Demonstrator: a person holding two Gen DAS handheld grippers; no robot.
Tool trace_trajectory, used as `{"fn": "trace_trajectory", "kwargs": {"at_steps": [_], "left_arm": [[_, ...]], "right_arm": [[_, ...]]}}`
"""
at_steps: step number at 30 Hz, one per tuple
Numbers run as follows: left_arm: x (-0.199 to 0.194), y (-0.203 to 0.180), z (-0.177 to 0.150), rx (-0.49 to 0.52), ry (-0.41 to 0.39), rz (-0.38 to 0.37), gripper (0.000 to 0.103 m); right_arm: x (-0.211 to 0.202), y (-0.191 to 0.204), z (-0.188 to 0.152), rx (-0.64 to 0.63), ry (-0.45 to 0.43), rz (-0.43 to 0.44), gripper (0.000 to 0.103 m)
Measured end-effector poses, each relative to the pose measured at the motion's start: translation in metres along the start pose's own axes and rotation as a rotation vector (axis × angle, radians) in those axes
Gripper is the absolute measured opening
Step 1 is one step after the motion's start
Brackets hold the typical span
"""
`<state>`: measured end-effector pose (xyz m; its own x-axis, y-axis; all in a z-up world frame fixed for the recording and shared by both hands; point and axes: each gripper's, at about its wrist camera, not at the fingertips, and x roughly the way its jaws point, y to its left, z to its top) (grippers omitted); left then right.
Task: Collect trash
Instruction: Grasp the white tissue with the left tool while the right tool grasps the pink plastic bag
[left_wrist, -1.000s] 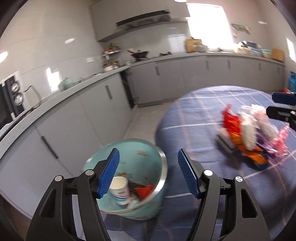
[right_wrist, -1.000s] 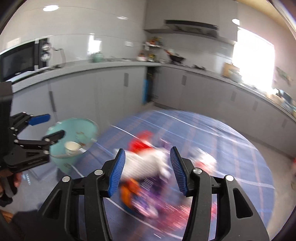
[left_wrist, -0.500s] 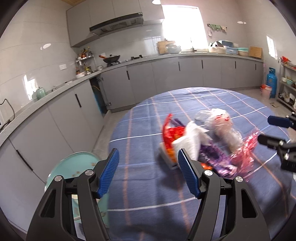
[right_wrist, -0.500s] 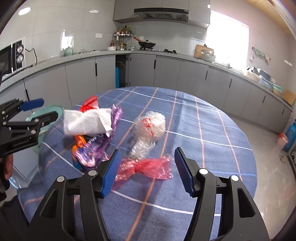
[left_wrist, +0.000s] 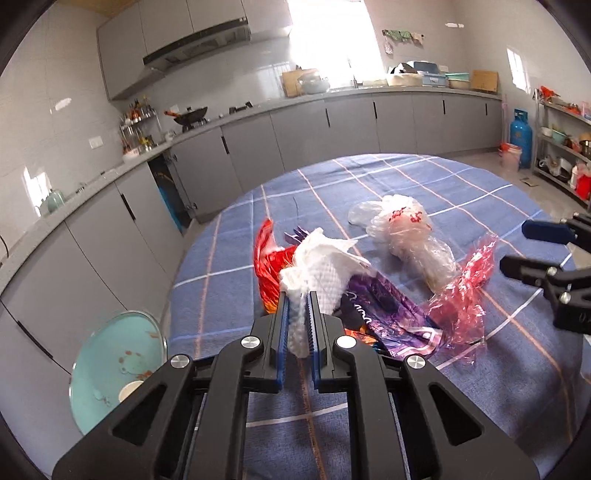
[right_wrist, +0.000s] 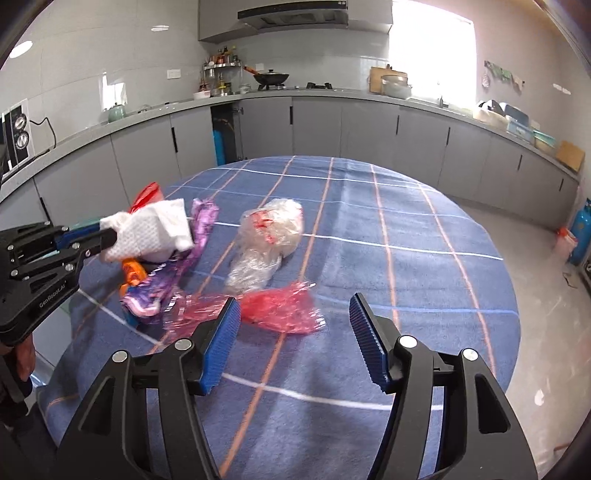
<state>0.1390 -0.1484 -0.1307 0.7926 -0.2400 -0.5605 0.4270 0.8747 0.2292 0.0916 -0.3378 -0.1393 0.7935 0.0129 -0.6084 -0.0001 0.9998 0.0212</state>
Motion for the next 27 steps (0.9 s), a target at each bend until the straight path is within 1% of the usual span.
{"fn": "trace_trajectory", "kwargs": {"at_steps": [4, 6, 8, 10, 12, 13, 14, 15, 16, 18, 19, 20, 23, 26, 27], "left_arm": [[-0.021, 0.005, 0.006, -0.015, -0.046, 0.021, 0.010], [-0.032, 0.011, 0.008, -0.023, -0.068, 0.042, 0.010], [-0.042, 0.019, 0.008, -0.031, -0.084, 0.055, 0.010], [-0.047, 0.025, 0.008, -0.034, -0.090, 0.065, 0.010], [-0.050, 0.029, 0.005, -0.035, -0.088, 0.067, 0.010], [-0.051, 0.031, 0.004, -0.033, -0.086, 0.069, 0.010], [-0.051, 0.032, 0.004, -0.031, -0.085, 0.072, 0.010], [-0.052, 0.035, 0.002, -0.029, -0.083, 0.074, 0.010], [-0.052, 0.038, 0.000, -0.030, -0.080, 0.075, 0.010], [-0.052, 0.042, -0.005, -0.034, -0.072, 0.077, 0.010], [-0.052, 0.044, -0.006, -0.036, -0.070, 0.079, 0.010], [-0.052, 0.047, -0.008, -0.041, -0.068, 0.082, 0.010], [-0.053, 0.053, -0.009, -0.052, -0.065, 0.089, 0.010], [-0.059, 0.063, -0.009, -0.065, -0.075, 0.115, 0.010], [-0.061, 0.066, -0.010, -0.071, -0.078, 0.122, 0.010]], "right_arm": [[-0.005, 0.021, -0.005, -0.021, 0.009, 0.048, 0.065], [-0.006, 0.037, -0.007, -0.045, 0.015, 0.073, 0.068], [-0.003, 0.053, -0.009, -0.072, 0.024, 0.088, 0.069], [0.005, 0.061, -0.011, -0.095, 0.037, 0.065, 0.070], [0.016, 0.060, -0.014, -0.080, 0.079, 0.042, 0.069], [0.017, 0.057, -0.015, -0.072, 0.090, 0.039, 0.066], [0.017, 0.055, -0.015, -0.066, 0.094, 0.038, 0.050], [0.017, 0.052, -0.015, -0.063, 0.101, 0.044, 0.038], [0.016, 0.052, -0.012, -0.066, 0.102, 0.045, 0.030], [0.009, 0.050, -0.012, -0.073, 0.083, 0.049, 0.025], [0.007, 0.049, -0.013, -0.078, 0.081, 0.053, 0.019], [0.006, 0.049, -0.013, -0.085, 0.080, 0.052, 0.016], [-0.001, 0.048, -0.014, -0.107, 0.066, 0.036, 0.011], [-0.008, 0.049, -0.009, -0.129, 0.036, 0.017, 0.010], [-0.014, 0.049, -0.006, -0.138, 0.012, 0.007, 0.010]]}}
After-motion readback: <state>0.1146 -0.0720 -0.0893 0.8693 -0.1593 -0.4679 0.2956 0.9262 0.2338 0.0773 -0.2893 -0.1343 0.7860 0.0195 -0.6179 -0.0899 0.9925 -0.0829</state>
